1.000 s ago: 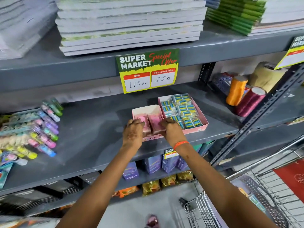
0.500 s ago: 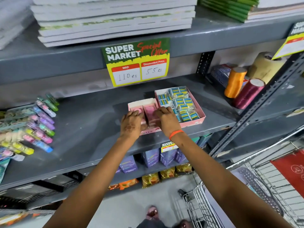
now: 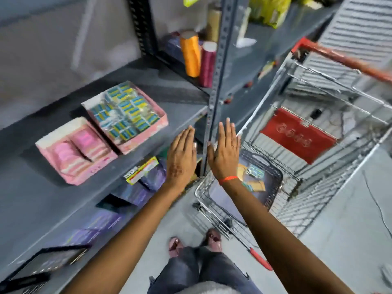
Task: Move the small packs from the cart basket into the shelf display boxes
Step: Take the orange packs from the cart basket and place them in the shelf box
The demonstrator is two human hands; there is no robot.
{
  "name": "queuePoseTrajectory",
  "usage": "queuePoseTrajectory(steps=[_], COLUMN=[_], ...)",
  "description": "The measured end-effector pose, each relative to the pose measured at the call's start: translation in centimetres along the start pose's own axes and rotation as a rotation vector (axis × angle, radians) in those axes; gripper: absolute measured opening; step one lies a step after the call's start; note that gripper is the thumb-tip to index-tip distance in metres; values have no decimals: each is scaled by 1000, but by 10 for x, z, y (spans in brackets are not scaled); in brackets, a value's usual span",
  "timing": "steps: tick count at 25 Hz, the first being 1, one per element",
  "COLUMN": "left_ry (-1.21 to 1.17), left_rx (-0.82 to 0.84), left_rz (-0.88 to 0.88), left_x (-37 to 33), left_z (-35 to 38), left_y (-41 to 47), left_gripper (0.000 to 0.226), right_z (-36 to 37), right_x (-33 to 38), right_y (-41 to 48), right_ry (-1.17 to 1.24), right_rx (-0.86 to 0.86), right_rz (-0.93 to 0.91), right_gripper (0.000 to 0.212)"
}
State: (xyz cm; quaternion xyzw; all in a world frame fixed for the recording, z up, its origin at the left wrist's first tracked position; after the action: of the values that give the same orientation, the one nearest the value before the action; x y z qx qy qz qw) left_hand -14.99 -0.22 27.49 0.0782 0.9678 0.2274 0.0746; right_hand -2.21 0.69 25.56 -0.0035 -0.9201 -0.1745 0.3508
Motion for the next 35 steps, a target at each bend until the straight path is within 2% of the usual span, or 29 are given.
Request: queuePoseTrajectory(steps=[6, 9, 11, 13, 15, 18, 20, 23, 26, 30, 35], left_ry=[-121, -130, -124, -106, -67, -27, -7, 38, 76, 79, 45], left_rx=[201, 402, 564, 695, 746, 798, 845, 935, 1005, 1087, 1045], left_rz=[209, 254, 249, 225, 215, 149, 82, -22, -69, -124, -84], left_x=[-98, -125, -140, -150, -158, -171, -177, -183, -186, -184, -176], left_z=[95, 152, 197, 246, 287, 328, 341, 358, 363, 350, 288], left_y=[-19, -33, -39, -48, -54, -57, -55, -55, -51, -42, -28], left_gripper=[45, 35, 44, 50, 53, 53, 57, 65, 65, 60, 60], right_z=[-25, -21, -12, 0, 14, 37, 48, 60, 62, 54, 12], right_x=[-135, -196, -240, -282, -321, -368, -383, -397, -396, -385, -339], right_y=[-43, -61, -66, -71, -74, -77, -78, -75, -74, -77, -55], right_ry=[-100, -124, -161, -198, -235, -283, -270, -247, -291, -405, -399], right_rx=[10, 64, 114, 178, 250, 488, 671, 773, 730, 703, 589], right_rz=[338, 467, 557, 632, 672, 689, 646, 558, 544, 668, 825], right_gripper=[61, 61, 63, 63, 65, 65, 63, 64, 55, 41, 37])
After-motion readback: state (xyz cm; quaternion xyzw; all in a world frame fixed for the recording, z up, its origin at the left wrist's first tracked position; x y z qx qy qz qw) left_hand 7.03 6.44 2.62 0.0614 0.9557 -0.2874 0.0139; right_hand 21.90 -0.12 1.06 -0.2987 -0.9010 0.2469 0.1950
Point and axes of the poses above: each hand's wrist, its own y-axis towards the middle knuckle, its own z-axis out of the palm, x = y × z, the point moved 1 cm from there along y, towards the middle knuckle, and after that the axes turned 15 degrees about y, right-handed, at the moved point
